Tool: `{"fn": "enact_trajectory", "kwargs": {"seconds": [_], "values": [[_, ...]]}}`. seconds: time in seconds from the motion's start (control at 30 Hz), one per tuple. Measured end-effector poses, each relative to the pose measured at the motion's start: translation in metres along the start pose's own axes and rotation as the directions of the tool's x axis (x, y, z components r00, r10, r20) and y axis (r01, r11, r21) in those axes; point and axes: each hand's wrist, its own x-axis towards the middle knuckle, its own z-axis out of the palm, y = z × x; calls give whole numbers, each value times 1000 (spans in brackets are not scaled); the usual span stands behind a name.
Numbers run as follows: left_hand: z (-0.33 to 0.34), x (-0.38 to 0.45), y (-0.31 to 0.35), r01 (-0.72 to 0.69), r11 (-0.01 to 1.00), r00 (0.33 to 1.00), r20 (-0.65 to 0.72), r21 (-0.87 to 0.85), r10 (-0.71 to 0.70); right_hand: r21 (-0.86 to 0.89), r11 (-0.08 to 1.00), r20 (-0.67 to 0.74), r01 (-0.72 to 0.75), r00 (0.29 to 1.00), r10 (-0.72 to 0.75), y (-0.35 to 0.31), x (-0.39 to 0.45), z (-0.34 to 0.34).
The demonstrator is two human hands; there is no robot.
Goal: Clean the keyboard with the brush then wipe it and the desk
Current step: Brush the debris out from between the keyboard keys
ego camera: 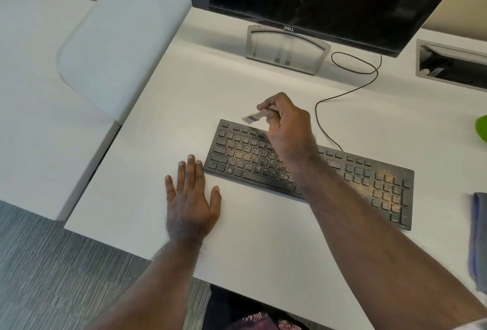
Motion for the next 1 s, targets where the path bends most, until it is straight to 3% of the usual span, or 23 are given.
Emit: {"fn": "enact_trajectory", "kwargs": {"seconds": [0.17,0.33,0.47,0.6,0.73,0.87,1.0], "values": [[0,0,-1,-3,1000,1000,17,8,3,-19,999,75,45,996,-43,0,-2,3],[0,1,-1,-2,1000,1000,12,9,2,-34,999,2,32,1000,-32,0,2,2],[1,0,-1,-4,1000,1000,10,10,4,-33,999,78,43,996,-40,0,-2,3],[1,0,-2,-6,1000,1000,9,7,6,-32,999,-6,23,1000,-23,0,-1,-1],[1,0,-1,-4,1000,1000,4,10,4,-60,994,97,86,992,-80,1,-4,-1],[1,0,0,3,1000,1000,5,13,-3,-62,998,1,29,1000,-29,2,-1,-6],[0,0,0,-1,1000,1000,6,12,1,-77,994,98,84,992,-76,-1,-7,-9]]}}
